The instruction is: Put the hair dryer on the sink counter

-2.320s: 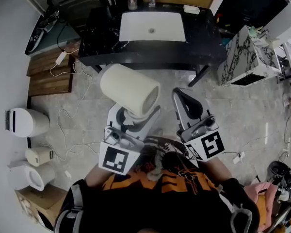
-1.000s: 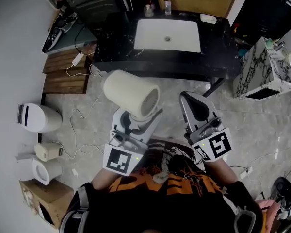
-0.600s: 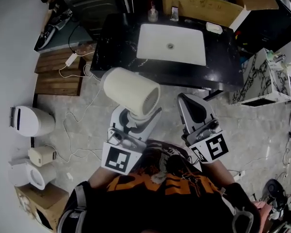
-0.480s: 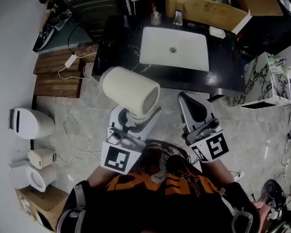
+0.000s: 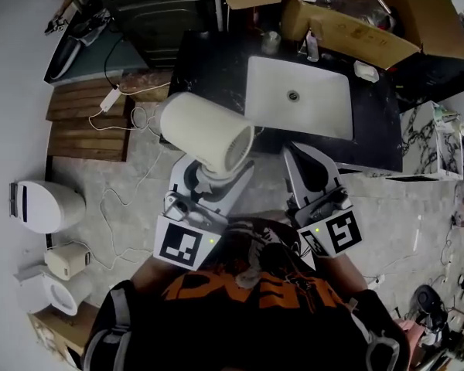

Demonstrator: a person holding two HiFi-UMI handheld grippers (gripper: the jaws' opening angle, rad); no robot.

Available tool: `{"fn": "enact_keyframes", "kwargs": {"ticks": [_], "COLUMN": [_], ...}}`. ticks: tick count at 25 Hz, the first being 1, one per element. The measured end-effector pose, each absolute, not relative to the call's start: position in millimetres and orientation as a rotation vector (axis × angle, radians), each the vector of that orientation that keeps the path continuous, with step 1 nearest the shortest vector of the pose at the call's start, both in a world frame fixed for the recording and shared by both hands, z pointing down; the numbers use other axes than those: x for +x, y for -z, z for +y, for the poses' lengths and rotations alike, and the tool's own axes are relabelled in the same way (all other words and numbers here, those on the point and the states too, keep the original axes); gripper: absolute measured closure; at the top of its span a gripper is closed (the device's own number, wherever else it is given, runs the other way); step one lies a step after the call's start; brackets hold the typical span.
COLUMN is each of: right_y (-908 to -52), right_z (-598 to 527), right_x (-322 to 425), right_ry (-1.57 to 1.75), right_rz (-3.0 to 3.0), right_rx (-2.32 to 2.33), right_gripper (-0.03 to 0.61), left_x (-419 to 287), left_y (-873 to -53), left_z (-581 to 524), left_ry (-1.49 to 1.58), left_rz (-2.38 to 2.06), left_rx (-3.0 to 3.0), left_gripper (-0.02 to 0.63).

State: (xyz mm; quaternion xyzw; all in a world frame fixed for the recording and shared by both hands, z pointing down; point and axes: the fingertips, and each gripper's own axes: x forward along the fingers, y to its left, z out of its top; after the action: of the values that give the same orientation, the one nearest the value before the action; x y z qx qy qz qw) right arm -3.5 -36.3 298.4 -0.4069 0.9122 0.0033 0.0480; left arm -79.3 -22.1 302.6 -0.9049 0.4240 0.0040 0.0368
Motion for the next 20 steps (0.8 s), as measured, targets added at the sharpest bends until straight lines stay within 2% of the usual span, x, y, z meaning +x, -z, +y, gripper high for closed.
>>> {"fn": "enact_keyframes", "kwargs": {"ticks": [8,20], "right_y": [-303,-313], "right_z": [-87,-169], "right_x": [-40,-11], "right_ry": [0.061,0.047], "right_rz": [2.795,2.798], "right_rx": [-1.248,-1.094], "right_gripper": [0.565,0.565], "left_x": [-112,-93], "left_y": [-312,-307], "left_z": [-76,-153], "left_ry": [-0.024,-0.032], "left_rz": [1.342,1.464], "left_rx": [-2.813,-2.742], "left_gripper": [0.353,0.353]}}
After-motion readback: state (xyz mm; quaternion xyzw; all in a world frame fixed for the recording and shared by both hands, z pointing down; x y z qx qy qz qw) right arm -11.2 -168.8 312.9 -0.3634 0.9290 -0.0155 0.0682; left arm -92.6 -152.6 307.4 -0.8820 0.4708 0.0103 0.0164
